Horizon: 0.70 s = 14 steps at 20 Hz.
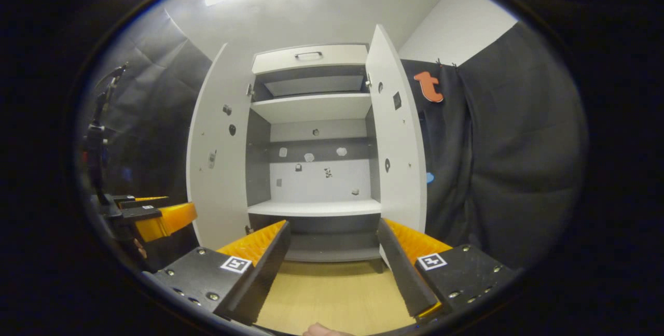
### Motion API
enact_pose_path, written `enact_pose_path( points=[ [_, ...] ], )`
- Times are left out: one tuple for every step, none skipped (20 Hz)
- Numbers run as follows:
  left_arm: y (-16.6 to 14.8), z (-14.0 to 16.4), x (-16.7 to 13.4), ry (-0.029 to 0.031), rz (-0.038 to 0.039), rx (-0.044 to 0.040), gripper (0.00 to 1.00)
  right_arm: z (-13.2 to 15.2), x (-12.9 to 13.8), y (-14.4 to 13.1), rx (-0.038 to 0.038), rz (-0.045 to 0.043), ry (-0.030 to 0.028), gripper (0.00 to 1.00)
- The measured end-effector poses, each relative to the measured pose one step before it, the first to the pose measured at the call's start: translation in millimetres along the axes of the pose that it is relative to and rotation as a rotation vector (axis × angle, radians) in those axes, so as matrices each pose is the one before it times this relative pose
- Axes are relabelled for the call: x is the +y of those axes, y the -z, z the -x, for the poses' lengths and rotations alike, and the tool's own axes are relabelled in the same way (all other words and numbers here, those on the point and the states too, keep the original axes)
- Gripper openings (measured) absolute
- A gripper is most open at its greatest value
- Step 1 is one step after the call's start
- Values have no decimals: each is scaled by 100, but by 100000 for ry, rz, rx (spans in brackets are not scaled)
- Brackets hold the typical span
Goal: Open the right door of the double-door shoe cabinet with the right hand, and open the left door with the left hand.
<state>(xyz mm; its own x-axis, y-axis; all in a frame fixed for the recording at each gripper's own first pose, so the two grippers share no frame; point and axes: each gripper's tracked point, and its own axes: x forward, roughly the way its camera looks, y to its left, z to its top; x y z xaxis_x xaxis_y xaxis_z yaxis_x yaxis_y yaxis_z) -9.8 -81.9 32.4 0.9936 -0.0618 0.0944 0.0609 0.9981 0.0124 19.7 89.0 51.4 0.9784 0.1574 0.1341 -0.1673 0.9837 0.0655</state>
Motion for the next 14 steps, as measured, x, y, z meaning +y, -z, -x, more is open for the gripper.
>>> enact_pose_path(
  points=[
    [-36,68,-7,114,115,25,96,62,-36,-57,-268,-233,-181,98],
    [-45,-18,177,-443,-344,-146,96,69,-97,-47,-197,-308,175,98],
    [-122,14,185,-535,-451,-167,96,54,-104,19,6,-283,140,98],
    [-109,64,32,-224,-161,-260,96,-90,-32,103,94,-258,97,98],
    [-49,37,-2,29,51,-214,96,-66,-103,60,85,-241,209,100],
    [73,50,39,-145,1,186,96,-118,-119,72,291,-53,339,100],
    [88,66,-12,52,-342,181,96,-62,-129,35,68,-60,515,97],
    [15,13,110,56,-323,-41,96,-60,-71,48,122,264,418,98],
    [-39,20,104,-182,56,-137,96,-11,33,145,343,807,79,97],
    [27,-123,42,-224,222,120,96,42,-35,57,145,789,16,97],
    [24,-88,18,-338,233,184,96,127,-78,43,-47,312,85,97],
    [0,-146,-99,-157,-52,170,96,72,-69,79,209,157,-81,100],
    [-38,-103,-229,-88,-4,195,96,47,-49,155,206,118,-113,97],
    [29,-55,-294,226,-90,237,96,114,-162,23,115,-55,135,97]
  ],
)
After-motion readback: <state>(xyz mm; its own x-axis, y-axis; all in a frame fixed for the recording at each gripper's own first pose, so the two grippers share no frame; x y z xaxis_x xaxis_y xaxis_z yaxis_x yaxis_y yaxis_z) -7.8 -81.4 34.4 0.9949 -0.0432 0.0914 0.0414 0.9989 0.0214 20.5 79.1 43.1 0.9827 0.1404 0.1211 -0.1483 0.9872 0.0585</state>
